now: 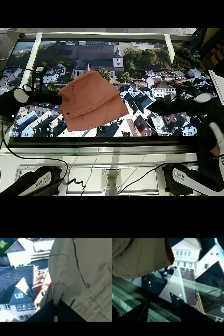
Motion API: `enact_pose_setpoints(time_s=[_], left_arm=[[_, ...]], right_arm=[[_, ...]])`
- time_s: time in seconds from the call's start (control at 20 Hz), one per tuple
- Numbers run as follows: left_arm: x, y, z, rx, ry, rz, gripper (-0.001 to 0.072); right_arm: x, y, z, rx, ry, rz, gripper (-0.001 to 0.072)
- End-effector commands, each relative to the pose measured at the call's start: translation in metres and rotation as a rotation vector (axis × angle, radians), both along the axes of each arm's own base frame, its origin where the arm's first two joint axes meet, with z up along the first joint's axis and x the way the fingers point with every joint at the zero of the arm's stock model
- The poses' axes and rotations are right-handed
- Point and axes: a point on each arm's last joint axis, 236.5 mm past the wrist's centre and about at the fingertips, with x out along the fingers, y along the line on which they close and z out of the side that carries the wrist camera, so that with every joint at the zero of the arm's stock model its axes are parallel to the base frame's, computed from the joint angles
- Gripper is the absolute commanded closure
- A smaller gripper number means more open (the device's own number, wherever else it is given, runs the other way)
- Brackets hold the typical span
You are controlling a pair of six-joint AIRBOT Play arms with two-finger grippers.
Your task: Fold the clothes and pants, and hang the long-sleeved shirts on hangers.
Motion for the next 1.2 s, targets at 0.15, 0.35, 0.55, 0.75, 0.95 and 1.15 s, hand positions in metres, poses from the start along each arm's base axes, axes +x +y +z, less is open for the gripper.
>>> enact_pose_setpoints(time_s=[0.15, 0.35, 0.55, 0.75, 0.95, 1.15], left_arm=[[0.0, -0.001, 0.001, -0.003, -0.001, 0.0, 0.0691], [0.001, 0.0, 0.001, -0.003, -0.002, 0.0, 0.0691], [0.001, -0.001, 0.001, -0.003, -0.002, 0.0, 0.0691], [0.001, 0.0, 0.001, -0.003, -0.002, 0.0, 0.0691], [0.001, 0.0, 0.001, -0.002, -0.004, 0.001, 0.0691], [0.003, 0.0, 0.002, -0.001, -0.013, 0.004, 0.0691]], right_arm=[[-0.008, 0.068, -0.055, 0.006, 0.095, -0.215, 0.0305], [0.001, 0.078, -0.071, 0.017, 0.183, -0.272, 0.0304], [0.016, 0.091, -0.078, 0.051, 0.245, -0.256, 0.0302], [0.035, 0.096, -0.083, 0.061, 0.274, -0.28, 0.0305], [0.04, 0.103, -0.089, 0.069, 0.316, -0.259, 0.0398], [0.047, 0.105, -0.088, 0.066, 0.31, -0.245, 0.0415]])
